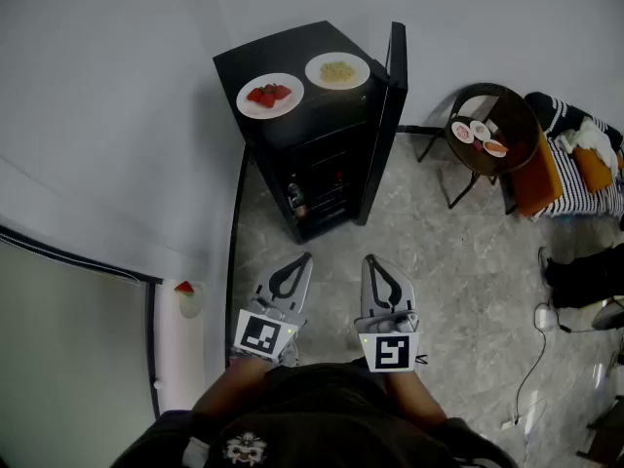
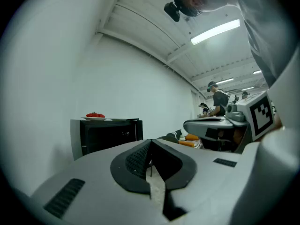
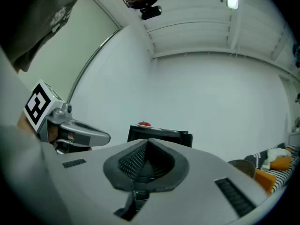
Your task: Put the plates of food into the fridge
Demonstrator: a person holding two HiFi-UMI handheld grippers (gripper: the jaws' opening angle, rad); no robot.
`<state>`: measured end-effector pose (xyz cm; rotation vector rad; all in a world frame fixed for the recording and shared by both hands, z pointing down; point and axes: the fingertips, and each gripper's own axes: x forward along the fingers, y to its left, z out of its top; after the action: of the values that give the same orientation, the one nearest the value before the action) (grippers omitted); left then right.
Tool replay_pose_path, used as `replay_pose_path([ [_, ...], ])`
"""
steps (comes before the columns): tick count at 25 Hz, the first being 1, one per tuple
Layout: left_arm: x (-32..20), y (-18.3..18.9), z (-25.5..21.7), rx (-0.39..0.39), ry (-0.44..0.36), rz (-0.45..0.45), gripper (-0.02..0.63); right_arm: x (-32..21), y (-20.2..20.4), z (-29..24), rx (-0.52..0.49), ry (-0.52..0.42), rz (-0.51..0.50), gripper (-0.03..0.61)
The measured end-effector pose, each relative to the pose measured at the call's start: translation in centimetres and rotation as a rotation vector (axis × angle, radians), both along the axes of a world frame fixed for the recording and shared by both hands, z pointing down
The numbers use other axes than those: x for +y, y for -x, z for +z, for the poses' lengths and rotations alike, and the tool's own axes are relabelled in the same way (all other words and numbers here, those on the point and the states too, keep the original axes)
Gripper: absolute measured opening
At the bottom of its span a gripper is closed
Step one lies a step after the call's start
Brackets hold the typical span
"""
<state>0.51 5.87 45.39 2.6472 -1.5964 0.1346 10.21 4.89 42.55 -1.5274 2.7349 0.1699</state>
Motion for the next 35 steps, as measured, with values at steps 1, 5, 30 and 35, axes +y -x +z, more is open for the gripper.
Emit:
replay_pose_path([
  [1,0.2,1.3,-0.1,0.003,-0.003,0.002,0.021,0.5,1.0,-0.3,0.004,-0.011,0.014,0.021],
  [5,1.7,5.5,-0.4,0.045,-0.008,0.003,0.021,3.0,5.0,-1.3,-0.004,-0.036,0.036,0.021],
  [30,6.3,1.7,-2.4,0.043,-0.030,0.018,0.021,7.6,0.9,-2.8,0.012,-0.088,0.073,0.023],
  [35,5.7,-0.2,-2.6,0.031,-0.027,0.007,0.021,6.9,-1.0,-3.1,0.001,-0.084,0.062,0.023],
])
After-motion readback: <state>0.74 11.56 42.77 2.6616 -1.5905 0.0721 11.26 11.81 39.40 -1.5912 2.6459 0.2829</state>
